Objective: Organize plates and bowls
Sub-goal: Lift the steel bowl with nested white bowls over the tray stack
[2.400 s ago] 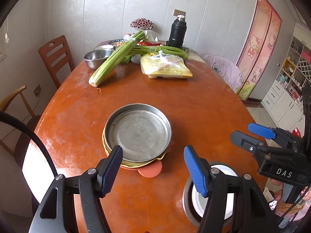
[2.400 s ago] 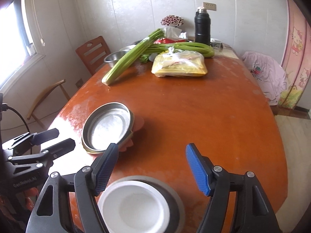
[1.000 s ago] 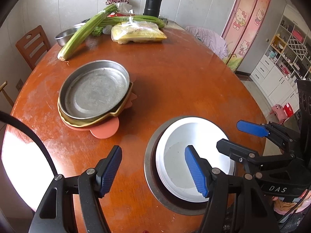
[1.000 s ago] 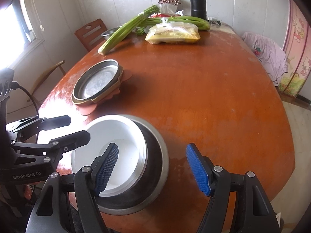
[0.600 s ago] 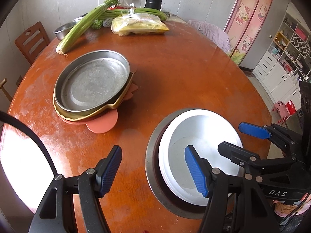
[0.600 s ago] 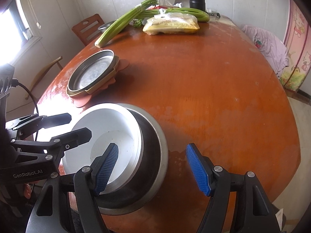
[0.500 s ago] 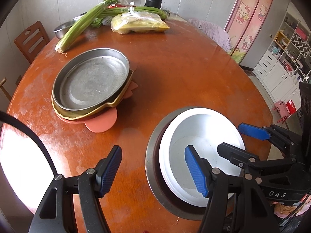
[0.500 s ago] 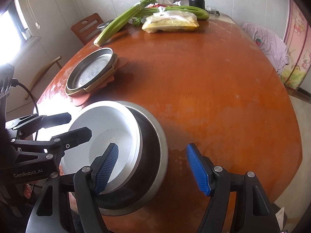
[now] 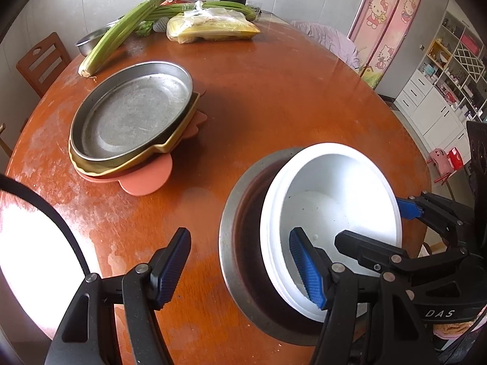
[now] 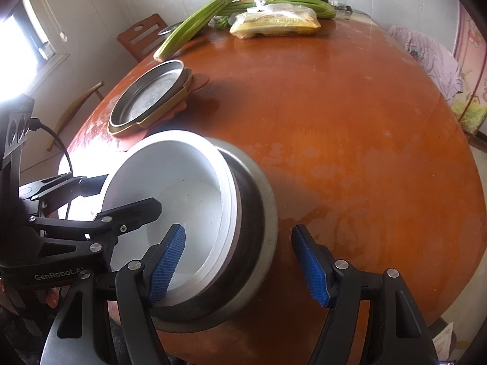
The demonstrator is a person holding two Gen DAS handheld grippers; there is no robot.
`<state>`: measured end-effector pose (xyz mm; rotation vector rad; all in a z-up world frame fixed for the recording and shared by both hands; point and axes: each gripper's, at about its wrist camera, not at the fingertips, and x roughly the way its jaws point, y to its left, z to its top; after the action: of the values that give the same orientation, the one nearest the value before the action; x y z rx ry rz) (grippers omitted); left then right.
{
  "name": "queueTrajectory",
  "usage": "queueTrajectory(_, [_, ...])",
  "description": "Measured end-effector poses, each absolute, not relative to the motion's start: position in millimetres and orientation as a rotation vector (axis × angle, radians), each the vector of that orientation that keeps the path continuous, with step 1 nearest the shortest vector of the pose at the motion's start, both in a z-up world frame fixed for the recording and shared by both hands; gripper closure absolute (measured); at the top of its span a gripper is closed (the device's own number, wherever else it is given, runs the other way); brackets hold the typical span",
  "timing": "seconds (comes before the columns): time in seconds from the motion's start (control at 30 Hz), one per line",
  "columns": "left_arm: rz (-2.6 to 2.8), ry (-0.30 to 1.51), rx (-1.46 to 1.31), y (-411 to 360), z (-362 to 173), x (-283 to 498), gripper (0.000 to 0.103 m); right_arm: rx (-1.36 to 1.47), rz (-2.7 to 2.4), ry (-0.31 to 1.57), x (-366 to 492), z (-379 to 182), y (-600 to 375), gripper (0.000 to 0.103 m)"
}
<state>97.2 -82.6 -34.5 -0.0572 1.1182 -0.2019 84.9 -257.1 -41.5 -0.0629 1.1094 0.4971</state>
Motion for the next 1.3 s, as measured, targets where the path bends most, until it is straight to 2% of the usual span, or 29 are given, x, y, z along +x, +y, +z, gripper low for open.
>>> queueTrajectory(0.4, [-0.230, 1.134, -0.115, -78.5, -40.8, 93.7, 0.038, -0.029, 0.530, 1.146, 86.6, -47.7, -253.7, 0.029])
queueTrajectory(0.47, [-0.249, 1.138, -0.138, -78.5, -41.5, 93.3, 0.042, -0.023, 0.534, 1.145, 87.4, -48.0, -253.4, 0.030])
queueTrajectory(0.6, [-0.285, 1.138, -0.155, -84.6, -39.5, 91.9, 0.060, -0.007, 0.566, 1.146, 86.0, -46.9, -251.7, 0.039])
queueTrajectory(1.3, [-0.227, 1.112, -0.111, -79.5, -29.7, 92.1, 0.061, -0.050, 0.547, 1.111, 86.7, -39.0, -237.5, 0.044])
